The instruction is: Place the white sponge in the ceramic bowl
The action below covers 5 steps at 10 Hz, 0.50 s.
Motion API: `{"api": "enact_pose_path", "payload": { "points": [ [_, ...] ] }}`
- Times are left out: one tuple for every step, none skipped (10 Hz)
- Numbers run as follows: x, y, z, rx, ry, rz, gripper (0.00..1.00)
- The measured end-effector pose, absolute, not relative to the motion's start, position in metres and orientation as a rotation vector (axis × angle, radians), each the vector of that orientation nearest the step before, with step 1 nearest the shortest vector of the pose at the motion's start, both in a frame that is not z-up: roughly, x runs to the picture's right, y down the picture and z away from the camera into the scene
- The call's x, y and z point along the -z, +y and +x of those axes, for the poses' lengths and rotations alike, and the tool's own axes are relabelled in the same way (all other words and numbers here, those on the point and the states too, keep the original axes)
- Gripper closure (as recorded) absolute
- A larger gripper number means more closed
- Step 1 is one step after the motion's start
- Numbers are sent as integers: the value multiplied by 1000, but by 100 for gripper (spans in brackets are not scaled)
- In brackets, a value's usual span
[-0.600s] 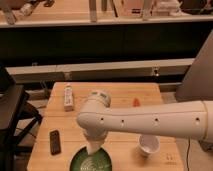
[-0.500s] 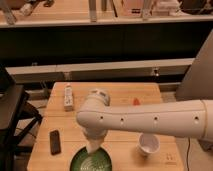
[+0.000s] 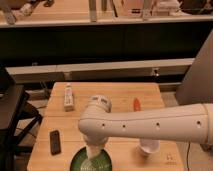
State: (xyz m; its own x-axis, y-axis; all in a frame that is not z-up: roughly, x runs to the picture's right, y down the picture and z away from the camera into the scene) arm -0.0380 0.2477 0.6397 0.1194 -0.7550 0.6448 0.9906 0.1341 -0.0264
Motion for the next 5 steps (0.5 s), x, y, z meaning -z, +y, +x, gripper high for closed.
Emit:
{"api": "enact_pose_path", "payload": {
  "points": [
    [-640, 249, -37, 1369, -560, -520, 100],
    [-639, 252, -36, 1367, -564, -519, 98],
    [-638, 253, -34, 1361, -564, -518, 93],
    [-638, 255, -32, 1358, -566, -517, 86],
    [-638, 257, -32, 1358, -570, -514, 84]
  ]
}}
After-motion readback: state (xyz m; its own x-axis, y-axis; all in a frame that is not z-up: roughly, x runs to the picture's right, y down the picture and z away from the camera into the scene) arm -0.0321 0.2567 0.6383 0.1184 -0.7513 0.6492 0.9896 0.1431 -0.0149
